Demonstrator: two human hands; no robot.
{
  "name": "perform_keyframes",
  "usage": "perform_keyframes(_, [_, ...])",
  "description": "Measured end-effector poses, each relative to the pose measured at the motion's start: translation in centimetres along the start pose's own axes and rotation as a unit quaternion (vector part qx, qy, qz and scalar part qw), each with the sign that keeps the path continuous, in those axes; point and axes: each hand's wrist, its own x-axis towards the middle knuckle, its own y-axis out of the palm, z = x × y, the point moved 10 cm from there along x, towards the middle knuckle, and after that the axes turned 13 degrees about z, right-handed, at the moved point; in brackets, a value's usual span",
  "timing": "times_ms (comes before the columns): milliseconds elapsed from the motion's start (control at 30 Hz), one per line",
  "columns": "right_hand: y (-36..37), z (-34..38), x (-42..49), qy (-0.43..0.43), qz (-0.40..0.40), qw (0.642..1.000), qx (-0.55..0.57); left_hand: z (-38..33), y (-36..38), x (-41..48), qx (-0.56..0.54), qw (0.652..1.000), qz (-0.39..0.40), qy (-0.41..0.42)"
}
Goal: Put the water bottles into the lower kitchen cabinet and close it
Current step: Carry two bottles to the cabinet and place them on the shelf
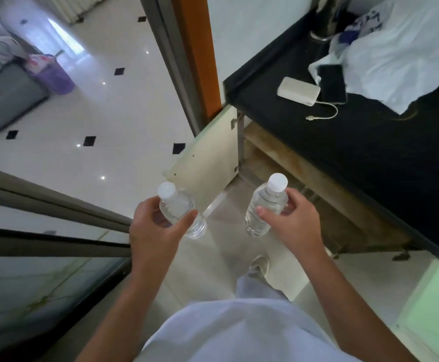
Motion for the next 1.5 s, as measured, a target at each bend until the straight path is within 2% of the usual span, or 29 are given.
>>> perform_keyframes(133, [0.4, 4.0, 4.7, -0.028, 0.009, 1.000, -0.003, -0.9, -0.7, 4.4, -0.010, 1.000, -0.011, -0.002])
perform_keyframes(267, [-0.8, 4.6, 7.0, -0.004, -0.034, 0.999, 0.017, -1.4, 0.6, 8.9, -0.027, 0.999, 0.019, -0.007])
perform_keyframes(433, [-2.5, 2.1, 5.7, 0.088, -0.124, 0.988, 0.034, -2.6, 5.7, 14.6, 0.027, 0.989, 0.142, 0.016])
perform_keyframes(633, [-3.0, -1.0, -0.7, 0.189, -0.268, 0.942, 0.072, -3.7, 12.5, 18.6, 0.081, 0.947, 0.301, 0.076])
perform_keyframes(800, [-1.3, -3.6, -4.9, 0.230, -0.334, 0.907, 0.116, -4.3, 16.3, 18.5, 0.121, 0.915, 0.374, 0.096])
perform_keyframes(1033, [1.9, -7.6, -6.4, 0.262, -0.339, 0.887, 0.171, -3.0, 19.6, 16.9, 0.137, 0.888, 0.428, 0.092])
perform_keyframes(1500, [1.3, -10.6, -9.1, 0.258, -0.334, 0.888, 0.182, -1.4, 20.6, 13.3, 0.142, 0.884, 0.433, 0.104])
